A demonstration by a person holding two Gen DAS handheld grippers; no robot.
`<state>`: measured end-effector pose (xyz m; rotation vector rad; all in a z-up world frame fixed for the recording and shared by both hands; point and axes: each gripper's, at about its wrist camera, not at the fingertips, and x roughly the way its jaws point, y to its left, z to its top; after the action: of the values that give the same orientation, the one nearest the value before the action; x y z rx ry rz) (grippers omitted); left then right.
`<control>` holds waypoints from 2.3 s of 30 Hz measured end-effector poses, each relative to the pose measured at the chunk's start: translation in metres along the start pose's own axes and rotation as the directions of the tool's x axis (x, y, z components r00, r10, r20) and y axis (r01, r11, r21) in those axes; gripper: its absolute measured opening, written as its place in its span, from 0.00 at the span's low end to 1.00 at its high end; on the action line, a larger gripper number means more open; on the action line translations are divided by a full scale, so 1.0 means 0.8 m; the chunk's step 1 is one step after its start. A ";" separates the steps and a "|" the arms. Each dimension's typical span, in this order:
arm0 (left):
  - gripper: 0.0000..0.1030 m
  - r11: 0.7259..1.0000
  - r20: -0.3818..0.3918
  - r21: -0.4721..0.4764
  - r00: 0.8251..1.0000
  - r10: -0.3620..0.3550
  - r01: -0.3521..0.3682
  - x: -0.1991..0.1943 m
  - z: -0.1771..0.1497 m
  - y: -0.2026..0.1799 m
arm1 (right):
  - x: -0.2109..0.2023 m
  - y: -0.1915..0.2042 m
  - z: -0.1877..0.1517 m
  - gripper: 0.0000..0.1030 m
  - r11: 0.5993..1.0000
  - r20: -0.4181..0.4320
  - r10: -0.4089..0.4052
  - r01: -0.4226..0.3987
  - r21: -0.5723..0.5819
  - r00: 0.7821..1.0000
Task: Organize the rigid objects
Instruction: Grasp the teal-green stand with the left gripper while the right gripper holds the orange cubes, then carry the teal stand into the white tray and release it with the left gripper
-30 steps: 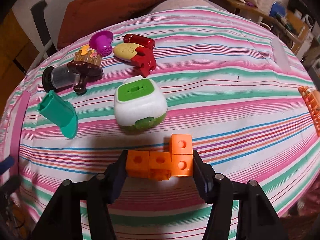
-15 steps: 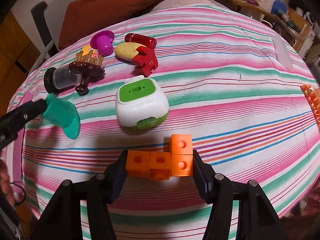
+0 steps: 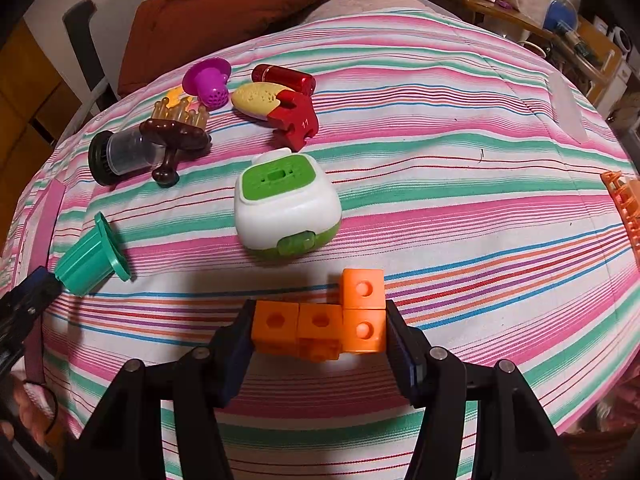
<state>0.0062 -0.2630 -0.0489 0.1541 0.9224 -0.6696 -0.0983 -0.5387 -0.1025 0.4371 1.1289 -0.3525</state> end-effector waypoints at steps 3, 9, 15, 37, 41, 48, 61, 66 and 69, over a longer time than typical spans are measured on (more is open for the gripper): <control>0.65 1.000 0.042 0.023 0.999 -0.020 0.019 -0.007 0.003 -0.007 | 0.000 0.000 0.000 0.59 1.000 0.000 0.001 -0.001 0.002 1.000; 0.65 0.990 -0.007 0.140 1.000 -0.004 0.005 0.023 0.003 -0.037 | 0.000 0.000 0.000 0.59 1.000 0.000 -0.003 0.003 -0.005 1.000; 0.38 0.965 -0.015 0.257 0.998 0.064 -0.058 0.049 0.000 -0.057 | -0.002 0.008 -0.003 0.59 0.998 0.007 0.058 -0.058 -0.021 0.998; 0.28 0.998 -0.004 0.067 1.000 -0.020 0.020 0.001 -0.009 0.011 | -0.003 0.062 -0.017 0.59 0.977 0.041 0.094 -0.084 -0.198 0.995; 0.28 0.999 0.016 0.043 1.000 -0.025 0.024 -0.011 -0.011 0.018 | -0.001 0.063 -0.014 0.59 0.977 0.041 0.090 -0.080 -0.198 0.995; 0.21 0.998 0.010 0.067 1.000 0.017 -0.018 -0.008 -0.011 0.019 | 0.000 0.061 -0.013 0.59 0.979 0.037 0.087 -0.078 -0.190 0.996; 0.40 0.999 -0.187 0.037 0.982 0.028 -0.022 0.030 0.001 0.012 | 0.000 0.057 -0.014 0.59 0.981 0.035 0.098 -0.091 -0.173 0.995; 0.29 0.998 -0.183 0.058 0.983 0.016 -0.005 0.020 0.007 0.008 | 0.000 0.055 -0.013 0.59 0.983 0.037 0.095 -0.087 -0.164 0.995; 0.29 0.996 -0.142 0.086 0.990 0.013 -0.001 0.002 0.005 0.004 | 0.001 0.056 -0.013 0.59 0.983 0.035 0.092 -0.085 -0.164 0.995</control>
<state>0.0113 -0.2628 -0.0479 0.2850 1.0301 -0.6987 -0.0850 -0.4951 -0.0997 0.3333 1.0841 -0.1899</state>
